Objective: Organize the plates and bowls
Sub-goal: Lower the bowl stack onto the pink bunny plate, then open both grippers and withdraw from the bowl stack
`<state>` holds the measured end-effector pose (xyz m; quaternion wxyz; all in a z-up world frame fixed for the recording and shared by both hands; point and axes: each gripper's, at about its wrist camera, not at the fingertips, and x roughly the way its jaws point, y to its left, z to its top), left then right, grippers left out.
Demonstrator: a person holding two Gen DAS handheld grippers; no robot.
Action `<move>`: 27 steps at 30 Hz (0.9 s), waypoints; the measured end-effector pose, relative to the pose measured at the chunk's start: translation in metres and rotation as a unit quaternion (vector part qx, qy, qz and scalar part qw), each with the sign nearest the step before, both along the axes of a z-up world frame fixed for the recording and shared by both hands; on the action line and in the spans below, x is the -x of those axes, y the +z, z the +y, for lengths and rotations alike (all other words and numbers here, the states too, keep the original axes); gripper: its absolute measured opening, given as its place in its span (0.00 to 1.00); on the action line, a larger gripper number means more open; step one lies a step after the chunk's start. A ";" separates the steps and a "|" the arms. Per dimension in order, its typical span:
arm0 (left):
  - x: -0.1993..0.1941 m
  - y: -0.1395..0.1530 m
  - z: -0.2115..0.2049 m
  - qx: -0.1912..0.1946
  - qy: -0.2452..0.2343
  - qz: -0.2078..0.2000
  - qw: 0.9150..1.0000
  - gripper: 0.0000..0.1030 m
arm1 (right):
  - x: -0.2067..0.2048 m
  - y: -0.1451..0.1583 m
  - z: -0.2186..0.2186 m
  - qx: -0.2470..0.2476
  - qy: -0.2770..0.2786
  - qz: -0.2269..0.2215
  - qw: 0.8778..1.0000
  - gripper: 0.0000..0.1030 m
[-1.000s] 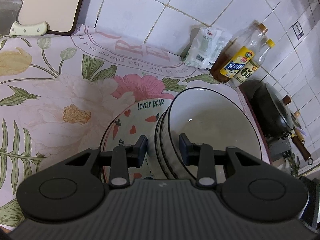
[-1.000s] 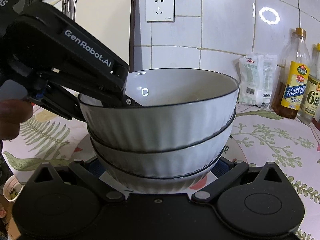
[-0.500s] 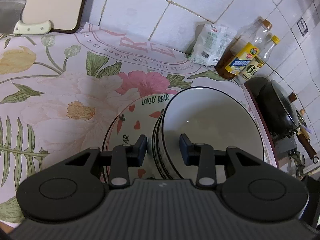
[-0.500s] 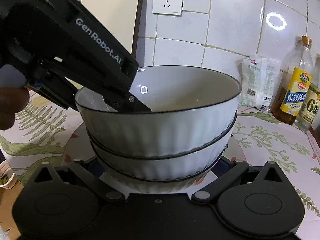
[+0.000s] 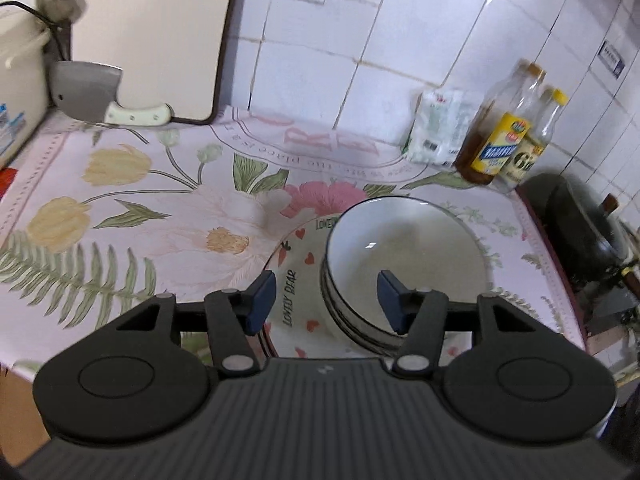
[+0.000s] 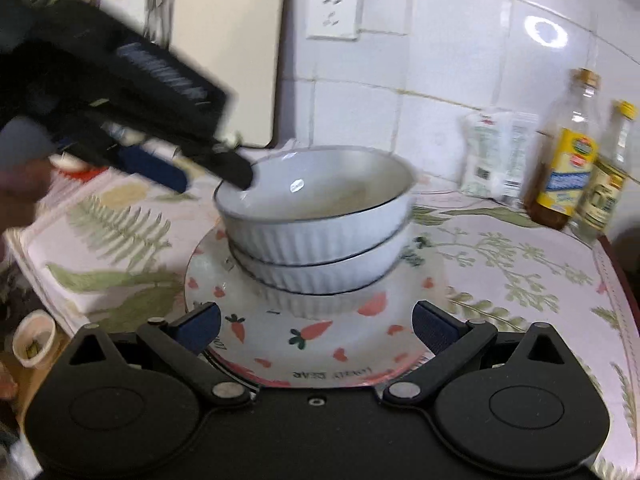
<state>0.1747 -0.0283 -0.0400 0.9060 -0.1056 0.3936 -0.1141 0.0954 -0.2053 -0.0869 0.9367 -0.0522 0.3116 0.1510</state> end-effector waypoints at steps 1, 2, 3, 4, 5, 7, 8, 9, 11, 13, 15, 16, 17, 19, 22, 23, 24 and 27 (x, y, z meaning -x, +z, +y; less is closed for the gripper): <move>0.008 0.007 0.001 0.001 0.004 -0.006 1.000 0.55 | 0.004 0.007 -0.006 -0.013 -0.010 0.000 1.000 1.00; 0.016 0.015 0.002 0.001 0.008 -0.013 1.000 0.57 | 0.007 0.013 -0.011 -0.022 -0.014 0.001 1.000 1.00; 0.023 0.021 0.002 0.000 0.011 -0.018 1.000 0.59 | 0.009 0.021 -0.017 -0.032 -0.017 0.001 0.999 1.00; 0.030 0.029 0.003 -0.001 0.013 -0.025 1.000 0.59 | 0.010 0.028 -0.024 -0.040 -0.023 -0.002 0.999 1.00; 0.039 0.036 0.004 -0.003 0.015 -0.033 0.999 0.60 | 0.016 0.037 -0.029 -0.047 -0.031 -0.008 0.998 1.00; 0.053 0.050 0.006 -0.006 0.019 -0.047 0.999 0.62 | 0.026 0.051 -0.035 -0.050 -0.045 -0.019 0.998 1.00; 0.061 0.056 0.008 -0.007 0.022 -0.053 0.998 0.63 | 0.032 0.060 -0.038 -0.050 -0.052 -0.026 0.997 1.00; 0.066 0.061 0.009 -0.008 0.023 -0.056 0.998 0.63 | 0.034 0.066 -0.043 -0.050 -0.058 -0.031 0.997 1.00; 0.079 0.071 0.010 -0.012 0.025 -0.061 0.998 0.64 | 0.041 0.078 -0.048 -0.048 -0.068 -0.034 0.996 1.00; 0.090 0.079 0.011 -0.018 0.026 -0.068 0.997 0.65 | 0.042 0.089 -0.056 -0.048 -0.083 -0.035 0.995 1.00; 0.100 0.085 0.010 -0.021 0.028 -0.074 0.997 0.67 | 0.048 0.101 -0.062 -0.047 -0.107 -0.036 0.992 1.00; 0.105 0.087 0.010 -0.022 0.026 -0.074 0.997 0.67 | 0.049 0.105 -0.064 -0.046 -0.116 -0.032 0.992 1.00; 0.109 0.088 0.009 -0.022 0.023 -0.073 0.997 0.67 | 0.050 0.109 -0.065 -0.042 -0.122 -0.029 0.991 1.00; 0.116 0.090 0.006 -0.025 0.019 -0.072 0.997 0.67 | 0.055 0.116 -0.066 -0.022 -0.132 -0.031 0.991 1.00; 0.129 0.092 0.001 -0.026 0.019 -0.073 0.997 0.68 | 0.068 0.126 -0.063 0.022 -0.153 -0.047 0.987 1.00; 0.133 0.091 0.000 -0.027 0.019 -0.073 0.997 0.71 | 0.072 0.129 -0.063 0.027 -0.151 -0.048 0.987 1.00; 0.137 0.091 -0.001 -0.031 0.022 -0.072 0.997 0.75 | 0.076 0.131 -0.064 0.026 -0.149 -0.050 0.987 1.00; 0.147 0.087 -0.007 -0.051 0.026 -0.072 0.996 0.77 | 0.088 0.135 -0.072 -0.001 -0.166 -0.059 0.984 1.00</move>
